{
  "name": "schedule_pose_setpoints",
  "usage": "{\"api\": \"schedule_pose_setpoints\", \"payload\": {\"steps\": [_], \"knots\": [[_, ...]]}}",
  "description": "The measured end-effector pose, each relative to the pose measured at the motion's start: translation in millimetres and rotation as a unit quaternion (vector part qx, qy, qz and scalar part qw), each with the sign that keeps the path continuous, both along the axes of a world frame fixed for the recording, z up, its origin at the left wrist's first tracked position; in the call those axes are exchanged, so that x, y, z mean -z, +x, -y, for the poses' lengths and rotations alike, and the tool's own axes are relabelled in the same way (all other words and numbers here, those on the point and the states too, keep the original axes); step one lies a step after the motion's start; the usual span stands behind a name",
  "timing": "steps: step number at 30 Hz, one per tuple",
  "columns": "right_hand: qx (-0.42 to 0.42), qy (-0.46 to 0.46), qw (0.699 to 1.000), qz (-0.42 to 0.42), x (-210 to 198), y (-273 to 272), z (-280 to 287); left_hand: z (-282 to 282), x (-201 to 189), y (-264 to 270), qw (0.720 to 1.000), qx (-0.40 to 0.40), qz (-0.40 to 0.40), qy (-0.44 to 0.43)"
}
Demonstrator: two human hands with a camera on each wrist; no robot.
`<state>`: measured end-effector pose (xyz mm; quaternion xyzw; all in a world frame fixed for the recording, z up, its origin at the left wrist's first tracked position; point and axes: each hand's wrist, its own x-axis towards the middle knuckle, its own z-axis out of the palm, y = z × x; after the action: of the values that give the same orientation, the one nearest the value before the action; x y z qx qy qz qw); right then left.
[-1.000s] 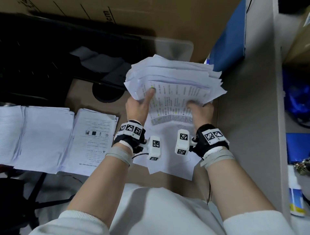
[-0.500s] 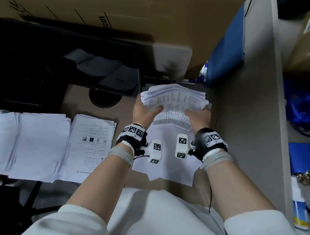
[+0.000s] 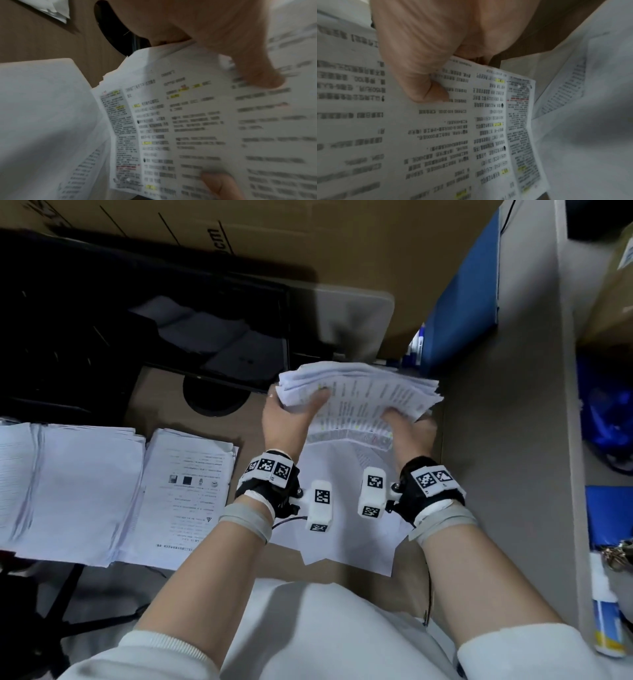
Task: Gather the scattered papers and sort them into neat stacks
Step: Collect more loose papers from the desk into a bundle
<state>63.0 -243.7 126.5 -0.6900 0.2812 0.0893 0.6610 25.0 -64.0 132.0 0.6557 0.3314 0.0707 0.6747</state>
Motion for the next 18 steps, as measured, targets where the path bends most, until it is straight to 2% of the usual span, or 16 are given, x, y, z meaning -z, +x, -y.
{"api": "schedule_pose_setpoints", "payload": {"steps": [5, 11, 14, 18], "knots": [[-0.034, -0.002, 0.999, -0.024, 11.9, -18.7, -3.9, 8.3, -0.1, -7.3, 1.0, -0.012, 0.028, 0.002], [-0.049, -0.023, 0.998, -0.028, 10.7, -18.2, -2.7, 10.1, -4.9, 9.0, 0.996, -0.091, -0.005, 0.011], [-0.052, -0.017, 0.998, -0.022, 11.9, -21.8, 1.3, 6.2, -0.6, 7.5, 0.994, -0.105, -0.035, 0.002], [-0.054, 0.003, 0.998, -0.014, 14.0, -26.1, 2.4, 4.6, -1.1, 4.8, 0.994, -0.107, 0.001, 0.009]]}}
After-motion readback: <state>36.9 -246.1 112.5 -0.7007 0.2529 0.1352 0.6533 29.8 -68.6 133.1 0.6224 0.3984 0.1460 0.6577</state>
